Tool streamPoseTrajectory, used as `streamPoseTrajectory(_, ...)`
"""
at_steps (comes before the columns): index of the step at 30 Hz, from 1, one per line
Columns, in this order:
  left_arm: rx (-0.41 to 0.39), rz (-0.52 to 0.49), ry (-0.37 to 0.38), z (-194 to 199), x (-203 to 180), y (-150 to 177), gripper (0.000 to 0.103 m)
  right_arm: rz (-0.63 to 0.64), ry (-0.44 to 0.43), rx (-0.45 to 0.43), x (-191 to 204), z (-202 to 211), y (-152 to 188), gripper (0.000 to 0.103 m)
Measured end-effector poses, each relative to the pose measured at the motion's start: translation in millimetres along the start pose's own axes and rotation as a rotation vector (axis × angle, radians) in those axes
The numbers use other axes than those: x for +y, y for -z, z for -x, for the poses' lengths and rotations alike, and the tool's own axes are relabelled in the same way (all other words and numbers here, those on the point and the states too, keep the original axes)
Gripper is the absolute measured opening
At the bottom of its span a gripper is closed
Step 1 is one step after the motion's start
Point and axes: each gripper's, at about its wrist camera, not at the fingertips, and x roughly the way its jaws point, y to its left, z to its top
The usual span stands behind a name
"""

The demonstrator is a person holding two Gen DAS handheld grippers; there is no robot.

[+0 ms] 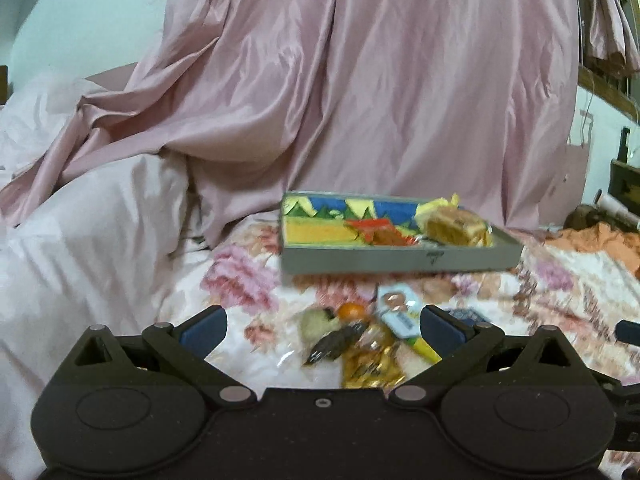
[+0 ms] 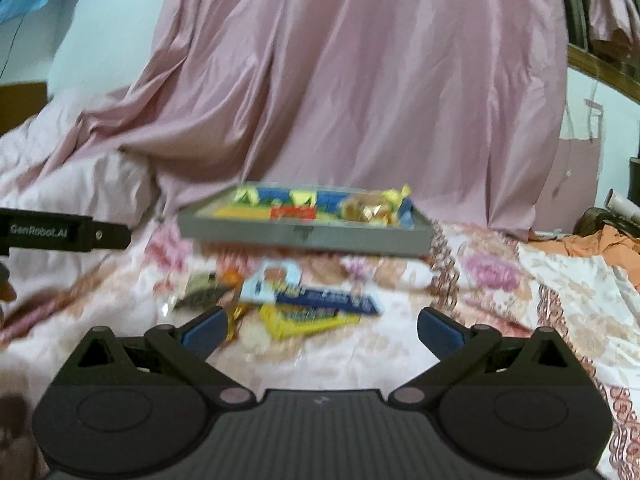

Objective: Organize snacks
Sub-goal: 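Withdraw both tools from the tray back toward the remaining snacks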

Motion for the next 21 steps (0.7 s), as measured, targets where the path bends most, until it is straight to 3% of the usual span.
streamPoseTrajectory(5, 0.039, -0.035, -0.017, 1, 14, 21, 0.102, 0.035, -0.039, 0.110, 17, -6, 17, 0.103)
streamPoseTrajectory(12, 0.086, -0.070, -0.063, -14, 28, 37, 0.102, 0.090, -0.011, 0.189, 33, -29, 25, 0.103)
streamPoseTrajectory(21, 0.160, -0.083, -0.019, -55, 19, 40, 0.102, 0.101, -0.010, 0.242, 30, -68, 30, 0.103)
